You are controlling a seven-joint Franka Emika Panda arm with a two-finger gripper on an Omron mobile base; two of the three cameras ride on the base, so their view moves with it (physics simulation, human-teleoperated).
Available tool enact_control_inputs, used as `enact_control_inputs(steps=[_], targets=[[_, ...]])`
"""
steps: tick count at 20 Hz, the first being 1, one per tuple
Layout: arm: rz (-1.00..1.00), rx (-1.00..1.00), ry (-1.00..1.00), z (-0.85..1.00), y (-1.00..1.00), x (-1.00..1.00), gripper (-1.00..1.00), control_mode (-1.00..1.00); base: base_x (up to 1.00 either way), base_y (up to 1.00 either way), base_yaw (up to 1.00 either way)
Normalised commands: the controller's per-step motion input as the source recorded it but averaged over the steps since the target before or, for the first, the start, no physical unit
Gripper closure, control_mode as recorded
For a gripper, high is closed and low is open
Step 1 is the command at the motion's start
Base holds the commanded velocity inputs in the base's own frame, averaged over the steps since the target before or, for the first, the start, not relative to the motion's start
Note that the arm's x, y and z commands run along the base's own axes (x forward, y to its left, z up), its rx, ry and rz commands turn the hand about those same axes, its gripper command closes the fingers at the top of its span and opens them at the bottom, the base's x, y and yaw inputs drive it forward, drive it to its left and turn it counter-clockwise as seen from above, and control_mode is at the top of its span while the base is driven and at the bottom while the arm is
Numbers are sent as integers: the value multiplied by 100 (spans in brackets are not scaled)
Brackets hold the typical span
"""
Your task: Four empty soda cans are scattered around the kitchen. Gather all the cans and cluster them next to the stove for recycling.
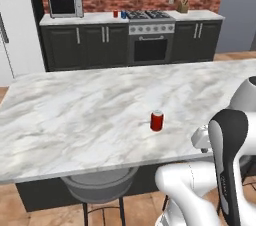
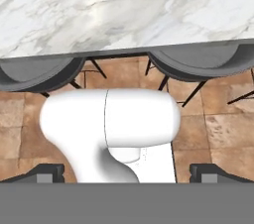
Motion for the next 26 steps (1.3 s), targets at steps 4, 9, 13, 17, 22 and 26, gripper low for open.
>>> enact_control_inputs(steps=[4,9,13,17,22,26], targets=[[0,0,0,0,0,0,-100,100,100,1,-33],[0,0,0,0,0,0,-100,100,81,15,-20],[0,0,0,0,0,0,-100,100,89,12,-8],[0,0,0,0,0,0,-100,100,100,8,-5],[0,0,0,0,0,0,-100,100,100,11,-7],[0,0,0,0,0,0,-100,100,93,19,-7]])
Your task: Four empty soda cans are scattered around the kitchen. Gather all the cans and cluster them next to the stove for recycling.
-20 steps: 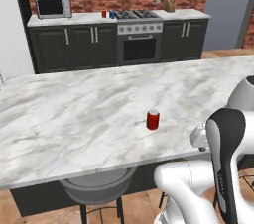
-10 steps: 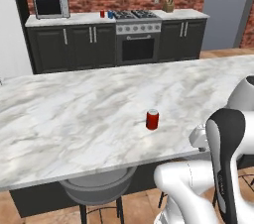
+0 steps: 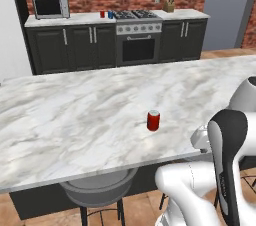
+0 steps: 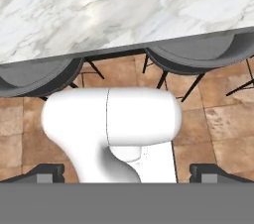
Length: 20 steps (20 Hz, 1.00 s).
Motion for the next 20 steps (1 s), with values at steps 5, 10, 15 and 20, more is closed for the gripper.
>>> enact_control_inputs(steps=[5,10,15,20], targets=[[-1,0,4,-1,4,51,-100,-100,0,0,0],[0,0,1,0,5,14,-100,-100,0,0,0],[0,0,0,0,10,18,-100,-100,0,0,0],[0,0,0,-2,14,58,-100,-100,0,0,0]])
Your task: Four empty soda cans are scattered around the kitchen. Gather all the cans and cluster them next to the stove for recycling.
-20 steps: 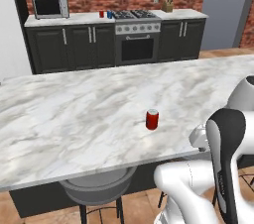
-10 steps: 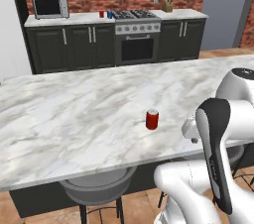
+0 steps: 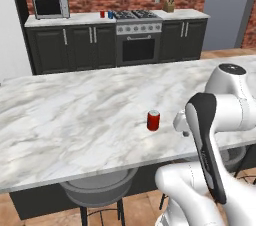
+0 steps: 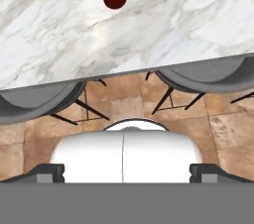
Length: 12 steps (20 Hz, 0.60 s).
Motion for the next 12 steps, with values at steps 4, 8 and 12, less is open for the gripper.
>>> enact_control_inputs(steps=[4,8,12], targets=[[0,0,0,0,1,62,-100,-100,0,0,0],[0,0,0,-3,0,61,-100,-100,0,0,0],[0,0,0,-16,0,60,-100,-100,0,0,0]])
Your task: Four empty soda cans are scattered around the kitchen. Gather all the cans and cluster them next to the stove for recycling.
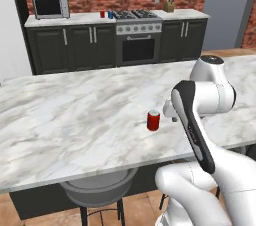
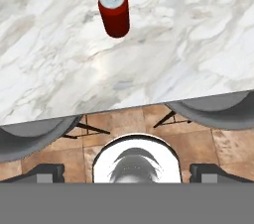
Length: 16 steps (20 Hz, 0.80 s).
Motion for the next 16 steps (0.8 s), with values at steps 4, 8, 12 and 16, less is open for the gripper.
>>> enact_control_inputs(steps=[4,8,12,16], targets=[[0,0,0,-35,0,26,-100,-100,0,0,0],[0,0,0,-34,1,37,-100,-100,0,0,0],[0,0,0,-11,7,41,-100,-100,0,0,0],[0,0,0,0,12,39,-100,-100,0,0,0]])
